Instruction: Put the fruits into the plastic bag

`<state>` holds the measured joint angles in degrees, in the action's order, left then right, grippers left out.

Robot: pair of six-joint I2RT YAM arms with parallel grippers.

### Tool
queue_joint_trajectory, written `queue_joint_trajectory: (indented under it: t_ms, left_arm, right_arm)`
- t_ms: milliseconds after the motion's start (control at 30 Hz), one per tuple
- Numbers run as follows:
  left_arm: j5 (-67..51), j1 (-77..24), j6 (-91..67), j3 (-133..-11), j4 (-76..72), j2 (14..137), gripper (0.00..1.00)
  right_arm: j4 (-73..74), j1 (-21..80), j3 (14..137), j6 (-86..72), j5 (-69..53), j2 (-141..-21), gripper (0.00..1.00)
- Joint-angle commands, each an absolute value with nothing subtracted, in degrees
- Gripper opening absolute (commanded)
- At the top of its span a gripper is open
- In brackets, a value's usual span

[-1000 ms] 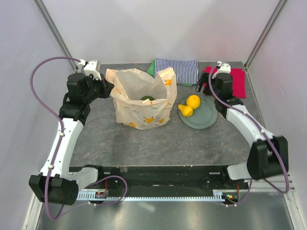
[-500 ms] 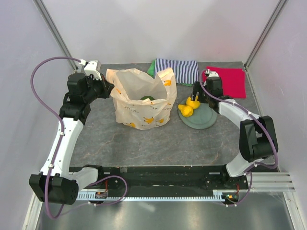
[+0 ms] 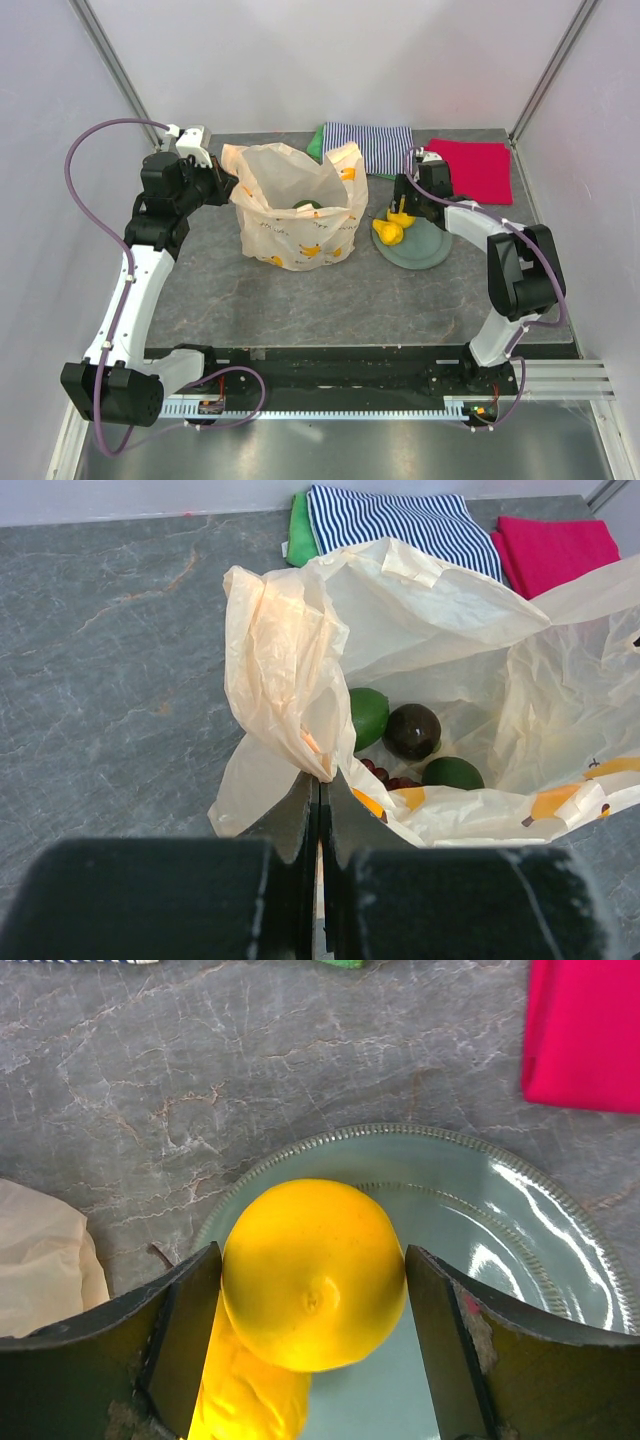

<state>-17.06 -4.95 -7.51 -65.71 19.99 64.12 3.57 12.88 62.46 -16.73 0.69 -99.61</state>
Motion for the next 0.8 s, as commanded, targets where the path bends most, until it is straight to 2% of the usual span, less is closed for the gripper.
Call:
queue_joint_trajectory:
  t_ms: [0, 233, 367, 433, 667, 767]
  left_arm:
    - [-17.6, -4.7, -5.5, -65.7, 18.5, 64.0, 0.01]
    - [-17.5, -4.7, -5.5, -65.8, 18.6, 64.0, 0.02]
    - [-17.4, -4.7, -5.6, -65.7, 18.5, 64.0, 0.02]
    - [-17.3, -4.7, -5.6, -65.7, 18.6, 63.9, 0.02]
    - [-17.3, -4.7, -5.4, -65.7, 18.6, 63.7, 0.02]
    - [-17.5, -4.7, -5.5, -65.8, 18.6, 63.8, 0.01]
  right_arm:
    - [3.3, 13.4, 65.5, -16.5, 0.1, -101.4, 0.81]
    - [5.4, 13.7, 66.0, -16.3, 1.6, -103.4, 0.76]
    - [5.4, 13.7, 65.6, -16.3, 2.4, -102.0, 0.51]
    - [5.4, 13.7, 65.4, -16.2, 2.7, -100.1, 0.43]
    - [4.8, 13.2, 63.7, -15.4, 7.4, -89.1, 0.33]
    - [-3.6, 13.1, 58.6, -18.5, 3.4, -79.3, 0.29]
